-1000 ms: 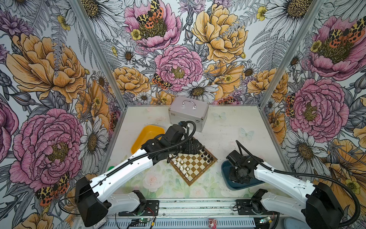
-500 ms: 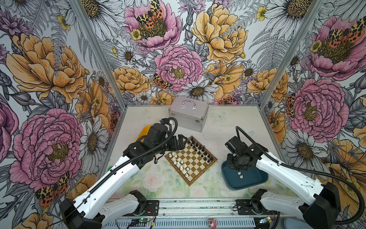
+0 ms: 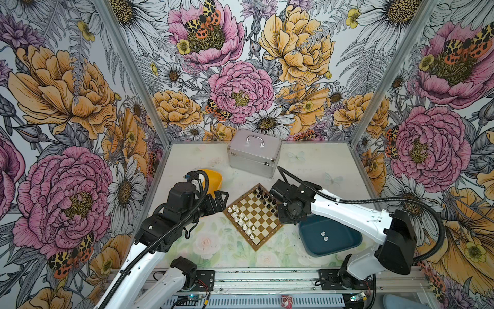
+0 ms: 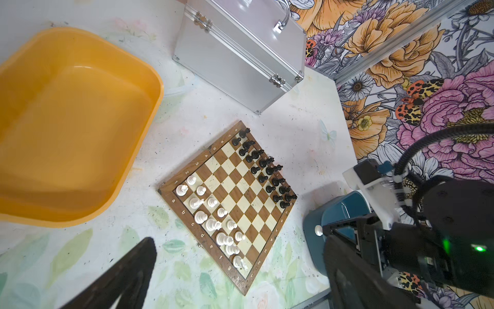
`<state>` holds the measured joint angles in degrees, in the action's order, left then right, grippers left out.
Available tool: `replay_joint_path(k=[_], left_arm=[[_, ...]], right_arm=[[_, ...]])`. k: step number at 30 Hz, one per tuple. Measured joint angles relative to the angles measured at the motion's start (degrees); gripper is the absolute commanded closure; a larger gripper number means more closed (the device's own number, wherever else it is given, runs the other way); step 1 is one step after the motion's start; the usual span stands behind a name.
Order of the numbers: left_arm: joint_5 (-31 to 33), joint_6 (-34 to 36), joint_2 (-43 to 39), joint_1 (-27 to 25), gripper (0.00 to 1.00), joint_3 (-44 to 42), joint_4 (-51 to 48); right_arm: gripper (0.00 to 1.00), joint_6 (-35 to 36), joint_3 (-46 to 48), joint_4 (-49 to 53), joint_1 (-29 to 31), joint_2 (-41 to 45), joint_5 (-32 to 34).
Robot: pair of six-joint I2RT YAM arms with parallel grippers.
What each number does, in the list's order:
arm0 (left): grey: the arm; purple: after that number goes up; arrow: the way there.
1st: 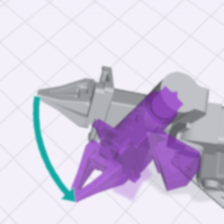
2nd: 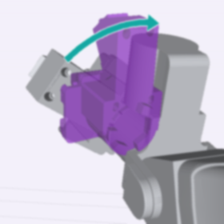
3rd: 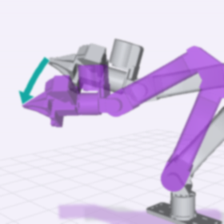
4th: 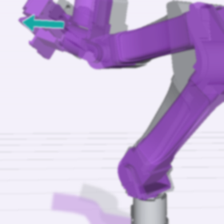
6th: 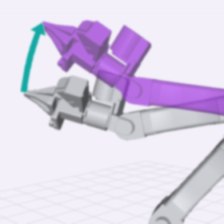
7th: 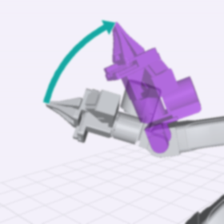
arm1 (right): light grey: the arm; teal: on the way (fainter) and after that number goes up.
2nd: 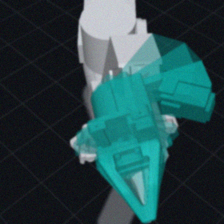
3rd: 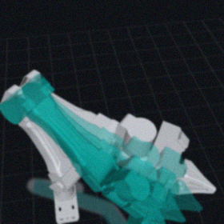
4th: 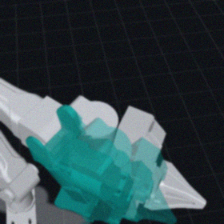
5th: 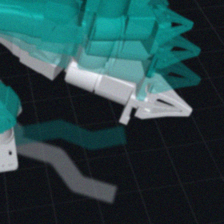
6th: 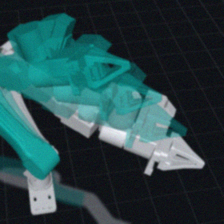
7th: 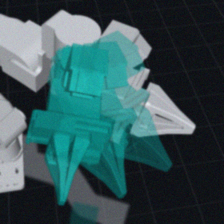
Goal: Set up the chess pieces on the board
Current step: 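Lift the white pawn and carry it over the board, then lower the white pawn onto its square and open the right gripper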
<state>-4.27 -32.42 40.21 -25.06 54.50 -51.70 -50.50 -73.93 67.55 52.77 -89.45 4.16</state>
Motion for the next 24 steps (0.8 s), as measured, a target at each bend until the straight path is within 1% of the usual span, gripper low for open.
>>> replay_joint_path(k=[7,13,18,24], left_arm=[[-0.98,0.42,-4.94,1.84,0.01,-0.22,-4.35],[-1.31,2.4,-5.7,3.04,0.01,-0.02,-7.06],[-1.99,3.04,-5.75,3.23,0.01,0.28,-8.9],[-2.62,4.02,-6.1,3.23,0.01,1.38,-10.82]], right_arm=[[0.93,-1.44,-5.18,-2.05,7.08,-8.57,-1.81],[0.93,-2.89,-8.33,-4.61,11.58,-14.53,-3.54],[0.93,-3.61,-9.55,-6.19,13.81,-18.29,-4.33],[0.93,-4.42,-9.55,-8.11,14.45,-19.02,-5.16]])
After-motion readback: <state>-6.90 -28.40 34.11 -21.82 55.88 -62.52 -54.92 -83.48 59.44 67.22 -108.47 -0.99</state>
